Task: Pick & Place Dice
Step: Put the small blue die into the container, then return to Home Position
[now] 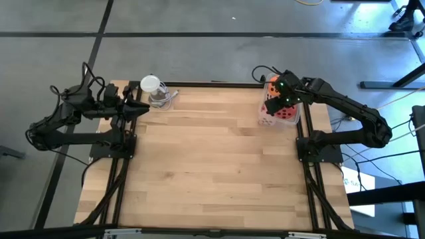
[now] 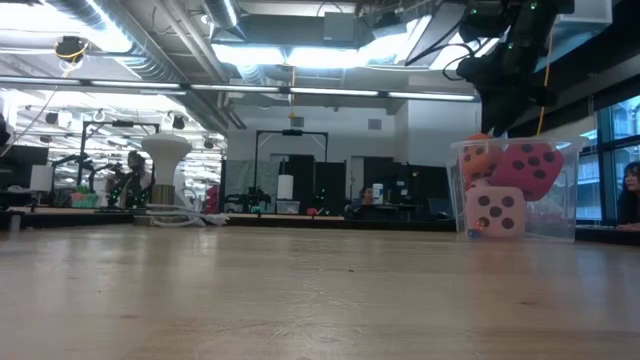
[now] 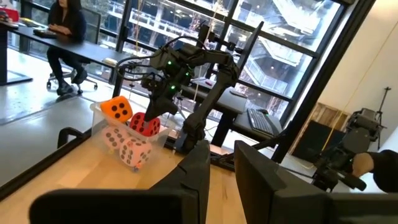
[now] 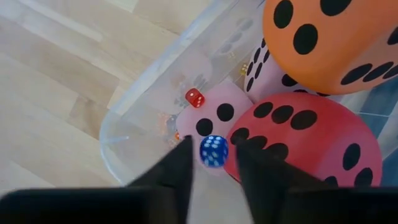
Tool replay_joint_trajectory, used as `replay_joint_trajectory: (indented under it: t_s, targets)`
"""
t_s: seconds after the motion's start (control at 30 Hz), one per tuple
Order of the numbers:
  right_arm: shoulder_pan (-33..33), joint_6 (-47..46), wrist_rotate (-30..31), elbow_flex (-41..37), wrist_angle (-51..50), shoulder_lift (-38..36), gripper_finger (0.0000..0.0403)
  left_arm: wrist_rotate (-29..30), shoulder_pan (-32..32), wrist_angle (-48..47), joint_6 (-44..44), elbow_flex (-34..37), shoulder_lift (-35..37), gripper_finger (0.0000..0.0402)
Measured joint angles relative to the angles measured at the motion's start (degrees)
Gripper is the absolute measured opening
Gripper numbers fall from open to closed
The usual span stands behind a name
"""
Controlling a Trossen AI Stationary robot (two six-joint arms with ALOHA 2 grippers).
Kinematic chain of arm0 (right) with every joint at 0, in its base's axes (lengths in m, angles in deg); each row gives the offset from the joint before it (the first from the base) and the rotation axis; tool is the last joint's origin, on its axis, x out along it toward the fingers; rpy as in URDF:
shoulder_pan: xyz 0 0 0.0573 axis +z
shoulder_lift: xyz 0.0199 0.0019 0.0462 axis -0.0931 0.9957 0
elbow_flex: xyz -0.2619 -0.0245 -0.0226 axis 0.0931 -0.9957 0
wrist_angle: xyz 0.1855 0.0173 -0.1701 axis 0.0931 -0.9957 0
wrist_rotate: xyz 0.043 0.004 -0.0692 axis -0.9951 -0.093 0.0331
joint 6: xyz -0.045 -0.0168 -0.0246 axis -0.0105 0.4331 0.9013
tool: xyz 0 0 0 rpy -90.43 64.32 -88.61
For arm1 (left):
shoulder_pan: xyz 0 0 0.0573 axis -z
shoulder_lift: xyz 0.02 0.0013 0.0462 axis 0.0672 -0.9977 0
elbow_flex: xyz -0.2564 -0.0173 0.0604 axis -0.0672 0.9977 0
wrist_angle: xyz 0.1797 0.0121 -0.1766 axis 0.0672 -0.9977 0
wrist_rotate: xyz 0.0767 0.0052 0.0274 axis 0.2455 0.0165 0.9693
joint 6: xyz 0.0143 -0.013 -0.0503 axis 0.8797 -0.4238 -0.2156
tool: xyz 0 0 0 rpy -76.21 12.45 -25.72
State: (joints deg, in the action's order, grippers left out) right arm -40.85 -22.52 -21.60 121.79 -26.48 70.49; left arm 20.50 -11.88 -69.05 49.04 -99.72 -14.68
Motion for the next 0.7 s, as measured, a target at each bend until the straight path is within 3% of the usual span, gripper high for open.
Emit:
replay_joint_trajectory:
  t_s: [0.17,0.3,0.53,0.7]
  targets:
    - [0.0,0.0,0.1,0.0,0.0,0.2,0.0222,0.8,0.0,0.0,0.1,0.0,0.0,0.0065]
    - [0.0,0.0,2.0,0.0,0.0,1.1,0.0279,1.1,0.0,0.0,0.1,0.0,0.0,0.0065]
    - [0.2,0.1,1.0,0.0,0.1,2.0,0.0295,0.3,0.0,0.4,-0.2,0.0,1.0,0.0065]
    - [2.6,-1.5,-0.8,0.0,1.4,-4.5,0.0282,1.2,0.0,-2.0,-0.6,0.0,4.7,0.0065]
